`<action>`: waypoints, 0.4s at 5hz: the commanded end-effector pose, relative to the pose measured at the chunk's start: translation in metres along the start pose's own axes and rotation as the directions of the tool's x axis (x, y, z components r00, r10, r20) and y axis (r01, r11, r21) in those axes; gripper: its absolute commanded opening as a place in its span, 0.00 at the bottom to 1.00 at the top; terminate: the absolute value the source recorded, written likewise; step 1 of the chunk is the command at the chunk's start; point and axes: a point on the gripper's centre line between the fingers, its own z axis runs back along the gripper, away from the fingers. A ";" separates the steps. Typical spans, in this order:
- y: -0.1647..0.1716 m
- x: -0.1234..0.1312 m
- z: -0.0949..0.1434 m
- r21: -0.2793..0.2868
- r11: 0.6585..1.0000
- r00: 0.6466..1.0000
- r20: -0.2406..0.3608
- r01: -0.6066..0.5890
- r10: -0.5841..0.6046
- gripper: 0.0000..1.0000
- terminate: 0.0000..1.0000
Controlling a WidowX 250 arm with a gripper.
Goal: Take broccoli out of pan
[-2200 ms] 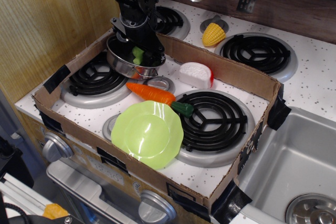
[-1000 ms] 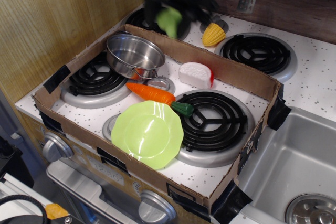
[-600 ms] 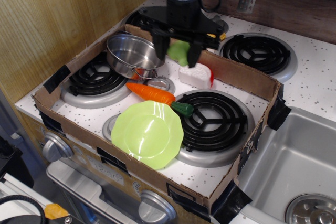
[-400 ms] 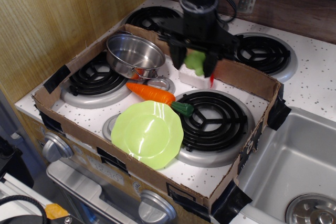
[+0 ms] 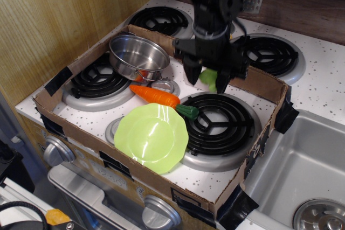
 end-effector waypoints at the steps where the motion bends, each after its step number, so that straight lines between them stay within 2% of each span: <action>1: 0.018 0.021 0.004 0.041 0.999 1.000 0.027 -0.001 0.000 0.00 0.00; 2: 0.028 0.026 0.000 0.040 0.999 1.000 0.015 0.015 -0.016 0.00 0.00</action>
